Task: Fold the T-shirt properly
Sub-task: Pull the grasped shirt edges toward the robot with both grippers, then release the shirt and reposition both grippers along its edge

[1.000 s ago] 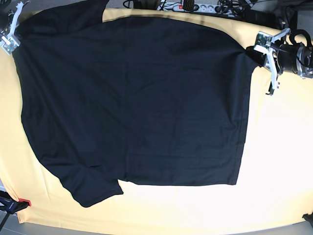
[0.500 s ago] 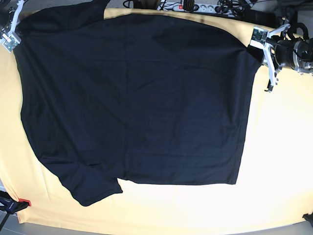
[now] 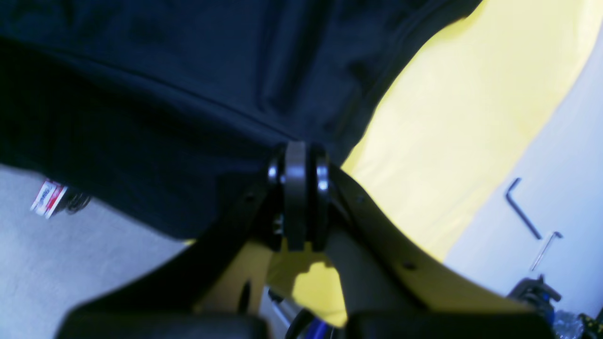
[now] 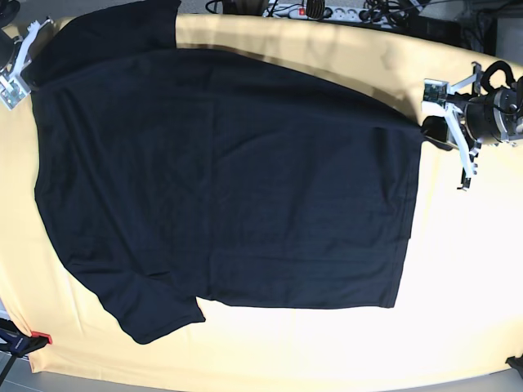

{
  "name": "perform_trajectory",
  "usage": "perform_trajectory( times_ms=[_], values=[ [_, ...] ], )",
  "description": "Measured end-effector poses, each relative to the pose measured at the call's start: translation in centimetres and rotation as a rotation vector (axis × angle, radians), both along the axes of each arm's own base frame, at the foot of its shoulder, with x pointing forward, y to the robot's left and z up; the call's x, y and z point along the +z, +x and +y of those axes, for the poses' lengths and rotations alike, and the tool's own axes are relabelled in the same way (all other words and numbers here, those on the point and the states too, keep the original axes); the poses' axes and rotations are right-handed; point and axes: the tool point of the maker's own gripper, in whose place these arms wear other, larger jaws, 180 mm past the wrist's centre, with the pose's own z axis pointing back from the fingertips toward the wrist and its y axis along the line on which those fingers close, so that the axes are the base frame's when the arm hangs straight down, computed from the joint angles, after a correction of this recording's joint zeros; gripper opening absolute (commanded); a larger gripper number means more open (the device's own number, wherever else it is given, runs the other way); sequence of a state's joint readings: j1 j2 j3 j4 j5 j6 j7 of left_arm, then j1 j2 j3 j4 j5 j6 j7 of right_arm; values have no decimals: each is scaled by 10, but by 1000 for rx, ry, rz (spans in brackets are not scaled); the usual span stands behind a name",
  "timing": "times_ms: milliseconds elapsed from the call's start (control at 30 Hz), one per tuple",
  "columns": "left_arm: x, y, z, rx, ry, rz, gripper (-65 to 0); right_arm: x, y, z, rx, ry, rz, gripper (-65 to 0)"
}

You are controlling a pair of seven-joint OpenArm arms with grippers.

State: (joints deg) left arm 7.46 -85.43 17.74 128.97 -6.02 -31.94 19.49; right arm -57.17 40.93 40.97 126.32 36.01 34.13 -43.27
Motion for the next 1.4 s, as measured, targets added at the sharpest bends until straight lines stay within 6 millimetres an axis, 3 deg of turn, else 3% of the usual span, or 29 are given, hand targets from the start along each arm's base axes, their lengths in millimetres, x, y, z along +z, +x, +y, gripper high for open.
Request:
perform_trajectory(
  times_ms=[100,233,367,567,767,900,1100,1267,1400],
  values=[
    [1,9,-7,38,-52,-42,-650,8,14,2,4,8,-55,-650],
    [-10,17,-2,96,-77,-34,-650,20,32,7,20,32,-141,-650],
    [-12,45,5,175,-136,-144,-650,25,44,2,4,61,-200,-650],
    [-25,62,9,241,-190,-196,-650,3,55,-22,-81,114,-198,-650],
    [-28,69,8,287,-226,-223,-650,-20,73,-10,-69,173,-178,-650],
    [-28,75,10,274,-239,-257,-650,-32,89,-4,-43,116,-185,-650],
    [-32,76,13,260,-296,-239,-650,-31,108,7,-9,93,-219,-650],
    [-30,79,12,257,-300,-246,-650,-19,124,-8,-91,46,-299,-650],
    [-13,96,8,266,-336,-321,-650,-17,126,-14,-122,25,-319,-650]
  ],
)
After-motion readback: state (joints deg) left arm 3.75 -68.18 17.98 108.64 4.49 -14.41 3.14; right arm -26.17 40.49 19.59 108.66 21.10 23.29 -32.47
